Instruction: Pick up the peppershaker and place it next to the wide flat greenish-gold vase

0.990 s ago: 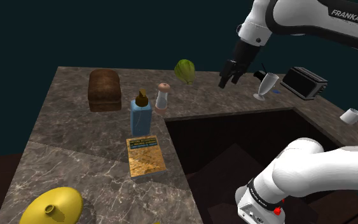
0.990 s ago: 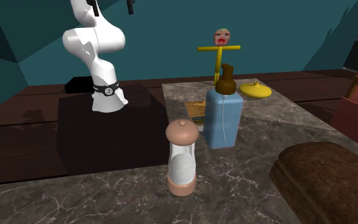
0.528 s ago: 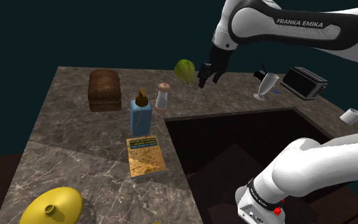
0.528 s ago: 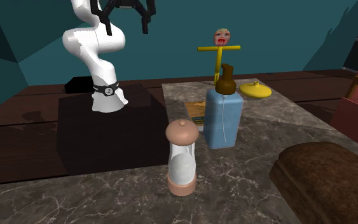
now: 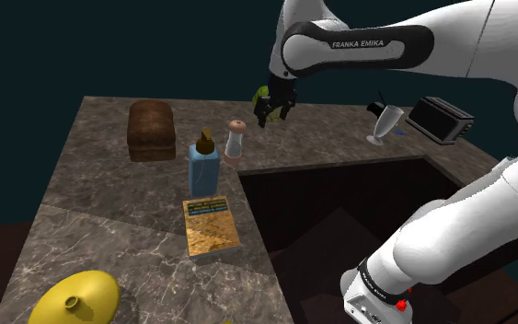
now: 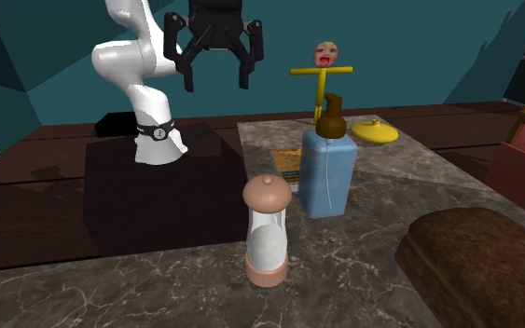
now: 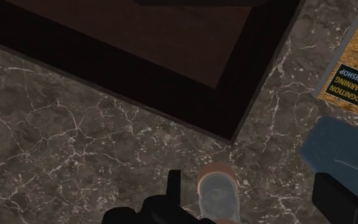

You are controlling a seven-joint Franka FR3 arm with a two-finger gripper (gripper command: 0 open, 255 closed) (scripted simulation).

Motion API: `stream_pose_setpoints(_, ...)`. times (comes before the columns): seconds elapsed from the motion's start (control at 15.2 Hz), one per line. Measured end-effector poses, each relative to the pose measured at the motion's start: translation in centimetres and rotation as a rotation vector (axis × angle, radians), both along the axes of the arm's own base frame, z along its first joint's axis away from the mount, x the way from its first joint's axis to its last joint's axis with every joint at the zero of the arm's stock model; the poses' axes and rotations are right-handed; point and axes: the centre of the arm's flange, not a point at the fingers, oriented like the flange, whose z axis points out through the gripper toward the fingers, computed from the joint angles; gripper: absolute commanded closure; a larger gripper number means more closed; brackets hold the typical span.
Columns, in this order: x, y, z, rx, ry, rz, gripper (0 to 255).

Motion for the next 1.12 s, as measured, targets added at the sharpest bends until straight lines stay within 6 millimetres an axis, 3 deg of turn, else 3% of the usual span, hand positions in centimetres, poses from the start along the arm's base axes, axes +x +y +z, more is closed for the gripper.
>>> stream_pose_setpoints(0.66, 11.6, 2.3, -6.3, -0.080, -0.003, -0.019, 0)
stream_pose_setpoints(0.86, 13.1, 2.6, -8.1, -0.091, -0.003, -0.022, 0)
stream_pose_setpoints(1.12, 13.4, 2.1, -10.1, -0.092, -0.003, -0.022, 0)
